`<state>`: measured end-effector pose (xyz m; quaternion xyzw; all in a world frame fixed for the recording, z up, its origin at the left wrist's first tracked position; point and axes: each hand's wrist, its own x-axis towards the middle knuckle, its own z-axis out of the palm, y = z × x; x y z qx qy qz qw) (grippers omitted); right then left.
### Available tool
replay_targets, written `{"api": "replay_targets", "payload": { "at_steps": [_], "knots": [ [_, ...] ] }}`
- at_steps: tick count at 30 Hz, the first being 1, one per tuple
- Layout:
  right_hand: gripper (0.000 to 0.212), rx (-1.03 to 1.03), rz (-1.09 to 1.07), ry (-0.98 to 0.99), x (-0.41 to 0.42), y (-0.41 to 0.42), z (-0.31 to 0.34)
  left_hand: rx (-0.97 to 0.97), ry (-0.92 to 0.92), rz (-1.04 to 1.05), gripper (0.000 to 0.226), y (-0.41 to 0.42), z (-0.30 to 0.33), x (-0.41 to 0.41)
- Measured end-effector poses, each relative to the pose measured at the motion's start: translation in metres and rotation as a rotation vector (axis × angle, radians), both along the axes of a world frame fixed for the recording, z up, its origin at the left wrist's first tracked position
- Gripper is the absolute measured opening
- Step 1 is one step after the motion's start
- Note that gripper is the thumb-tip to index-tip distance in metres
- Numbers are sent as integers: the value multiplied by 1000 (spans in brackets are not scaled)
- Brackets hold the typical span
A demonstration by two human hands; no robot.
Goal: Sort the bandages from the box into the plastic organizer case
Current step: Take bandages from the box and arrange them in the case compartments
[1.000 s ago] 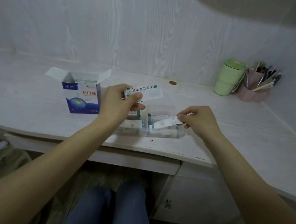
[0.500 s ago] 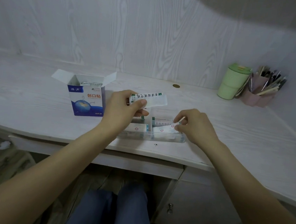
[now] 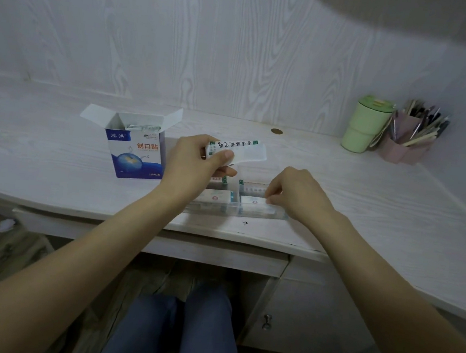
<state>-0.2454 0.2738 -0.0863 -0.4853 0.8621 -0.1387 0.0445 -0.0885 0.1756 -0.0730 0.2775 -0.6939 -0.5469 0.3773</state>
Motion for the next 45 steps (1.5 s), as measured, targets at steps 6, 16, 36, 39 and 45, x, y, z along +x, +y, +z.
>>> {"api": "replay_targets", "payload": {
  "at_steps": [6, 16, 36, 39, 45],
  "knots": [
    [11, -4, 28, -34, 2, -3, 3, -6, -11, -4, 8, 0, -1, -2],
    [8, -26, 51, -88, 4, -1, 4, 50, 23, -48, 5, 1, 0, -3],
    [13, -674, -120, -733, 9, 15, 38, 357, 73, -118, 9, 6, 13, -8],
    [6, -711, -69, -854, 4, 14, 35, 346, 77, -92, 8, 0, 11, -9],
    [11, -750, -114, -900, -11, 4, 26, 362, 130, -26, 13, -9, 10, -11]
  ]
}}
